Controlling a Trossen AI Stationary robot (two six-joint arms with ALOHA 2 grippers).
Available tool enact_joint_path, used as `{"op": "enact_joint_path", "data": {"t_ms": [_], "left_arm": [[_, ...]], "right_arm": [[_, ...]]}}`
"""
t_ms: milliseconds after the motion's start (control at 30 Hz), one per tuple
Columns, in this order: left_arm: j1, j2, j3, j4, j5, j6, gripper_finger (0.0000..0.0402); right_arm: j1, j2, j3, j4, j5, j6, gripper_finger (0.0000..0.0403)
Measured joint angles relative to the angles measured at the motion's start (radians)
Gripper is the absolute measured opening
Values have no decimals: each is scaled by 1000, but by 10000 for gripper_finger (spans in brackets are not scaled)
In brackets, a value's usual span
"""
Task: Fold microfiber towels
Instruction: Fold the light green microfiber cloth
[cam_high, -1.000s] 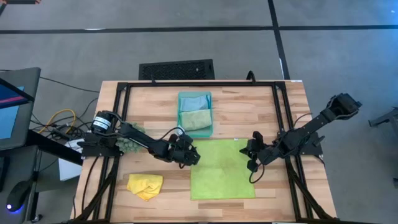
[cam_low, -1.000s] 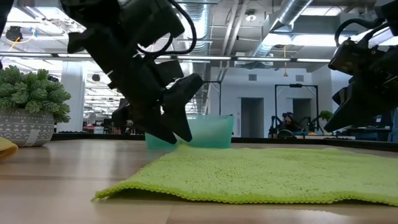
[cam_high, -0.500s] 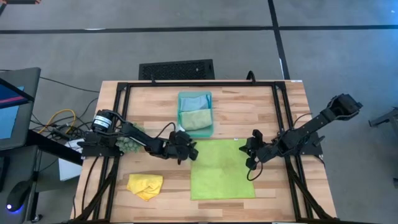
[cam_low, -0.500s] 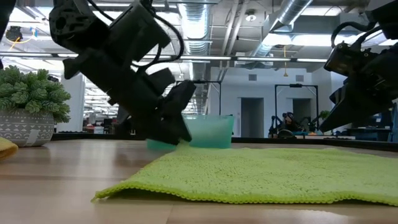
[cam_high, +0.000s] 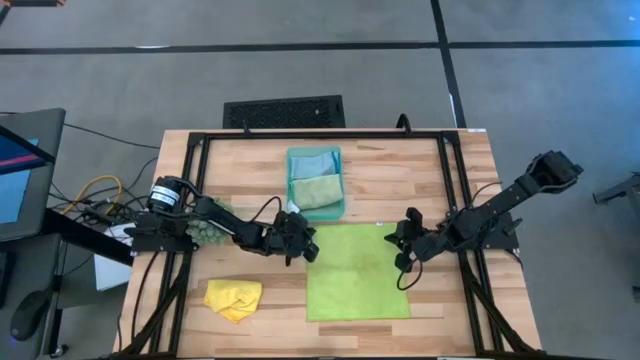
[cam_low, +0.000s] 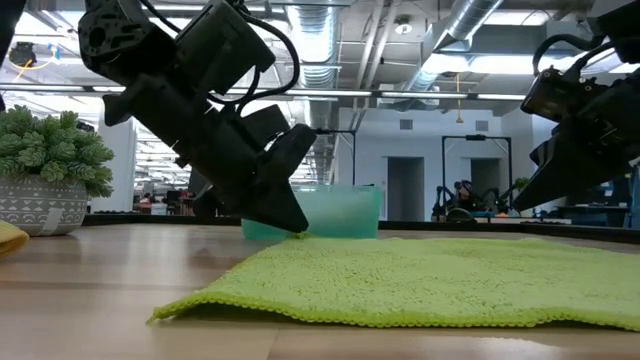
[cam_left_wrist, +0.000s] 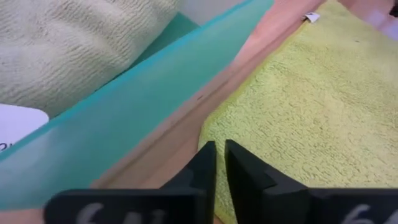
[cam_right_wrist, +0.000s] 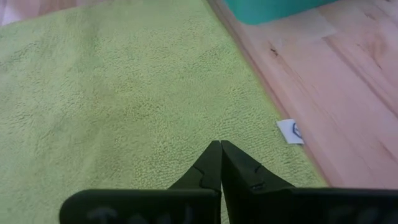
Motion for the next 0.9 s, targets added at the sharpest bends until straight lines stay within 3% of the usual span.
{"op": "enact_joint_path", "data": {"t_ms": [133, 500, 600, 900], "left_arm": [[-6, 0, 0, 19, -2, 45, 3], [-40, 0, 21, 182, -19, 360, 15], [-58, 0, 51, 141, -18, 415, 43], [-64, 0, 132, -221, -30, 447, 149]], "right_arm": [[0, 0, 0, 0, 26, -3, 27], [4, 0, 0, 0, 35, -14, 27], [4, 0, 0, 0, 35, -16, 27], [8, 0, 0, 0, 31, -16, 27]]}}
